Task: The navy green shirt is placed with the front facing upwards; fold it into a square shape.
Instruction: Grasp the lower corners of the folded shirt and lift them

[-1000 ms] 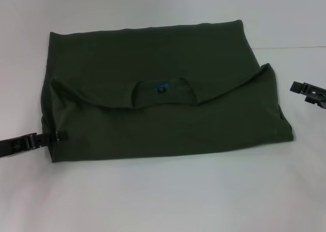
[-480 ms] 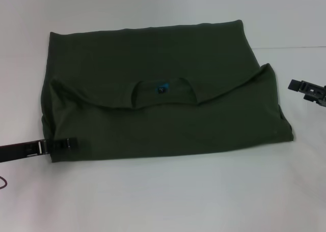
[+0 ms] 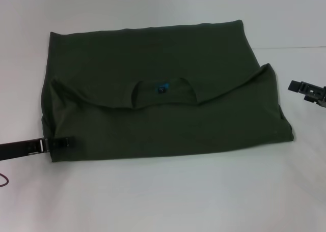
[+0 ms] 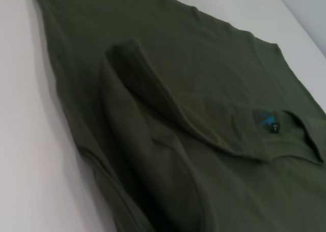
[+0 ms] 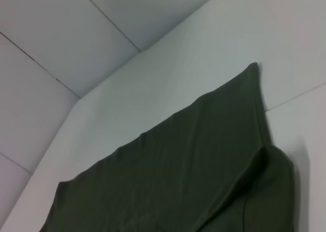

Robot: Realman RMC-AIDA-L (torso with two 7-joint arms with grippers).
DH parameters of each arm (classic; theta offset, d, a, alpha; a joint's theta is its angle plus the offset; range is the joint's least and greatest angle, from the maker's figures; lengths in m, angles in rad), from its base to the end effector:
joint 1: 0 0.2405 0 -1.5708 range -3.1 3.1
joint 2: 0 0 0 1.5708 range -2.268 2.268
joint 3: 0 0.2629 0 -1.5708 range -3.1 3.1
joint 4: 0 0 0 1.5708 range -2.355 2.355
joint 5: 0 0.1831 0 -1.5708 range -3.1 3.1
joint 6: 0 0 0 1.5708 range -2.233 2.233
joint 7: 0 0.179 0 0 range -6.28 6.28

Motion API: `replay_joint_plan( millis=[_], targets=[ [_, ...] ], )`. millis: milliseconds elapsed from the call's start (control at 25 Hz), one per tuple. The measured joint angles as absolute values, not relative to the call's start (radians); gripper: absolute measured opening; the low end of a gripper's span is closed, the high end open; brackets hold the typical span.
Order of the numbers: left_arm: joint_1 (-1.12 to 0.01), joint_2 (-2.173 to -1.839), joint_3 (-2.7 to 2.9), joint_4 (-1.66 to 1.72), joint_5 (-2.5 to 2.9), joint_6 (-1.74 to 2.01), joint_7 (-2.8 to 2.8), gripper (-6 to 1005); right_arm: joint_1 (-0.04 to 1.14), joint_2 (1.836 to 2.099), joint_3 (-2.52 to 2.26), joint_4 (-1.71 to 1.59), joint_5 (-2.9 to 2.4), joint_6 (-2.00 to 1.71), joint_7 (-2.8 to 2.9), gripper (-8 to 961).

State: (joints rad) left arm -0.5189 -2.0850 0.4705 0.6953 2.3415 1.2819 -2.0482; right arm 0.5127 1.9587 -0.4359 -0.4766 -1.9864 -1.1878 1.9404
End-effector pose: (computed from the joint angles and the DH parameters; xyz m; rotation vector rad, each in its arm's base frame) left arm -0.3234 0.3414 -0.0183 -2.1372 -1.5692 -0.4534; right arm 0.3324 0.3719 0.0323 -1.8910 1.5401 0.8116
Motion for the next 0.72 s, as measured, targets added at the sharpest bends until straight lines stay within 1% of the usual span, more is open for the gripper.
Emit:
replay_joint_plan(
  millis=[40, 240, 360, 480, 520, 600, 720],
  targets=[
    [-0.519, -2.085, 0.47, 0.696, 2.343, 1.279, -2.046, 718, 0.513, 1.959, -0.44, -0.476, -1.986, -1.186, 1.94, 906],
    [-0.525, -2.085, 0.489, 0.694, 2.36, 1.269, -2.044, 549, 0.518, 1.96, -0.452, -0.476, -1.986, -1.183, 1.943, 906],
    [-0.527, -2.086, 0.5, 0.694, 2.361, 1.267, -2.044, 307, 0.52, 1.96, -0.453, -0.477, -1.986, -1.183, 1.944, 905],
    [-0.528, -2.087, 0.502, 0.694, 2.361, 1.267, -2.043, 192, 0.522, 1.957, -0.469, -0.477, -1.986, -1.185, 1.947, 905],
    [-0.528, -2.087, 0.502, 0.694, 2.361, 1.267, -2.043, 154, 0.523, 1.954, -0.479, -0.477, -1.986, -1.189, 1.954, 904],
    [-0.528, -2.086, 0.503, 0.694, 2.361, 1.27, -2.043, 77, 0.526, 1.938, -0.514, -0.492, -1.986, -1.2, 1.996, 903],
    [-0.53, -2.083, 0.503, 0.695, 2.362, 1.276, -2.043, 70, 0.531, 1.909, -0.604, -0.569, -2.012, -1.233, 2.14, 902]
  ],
)
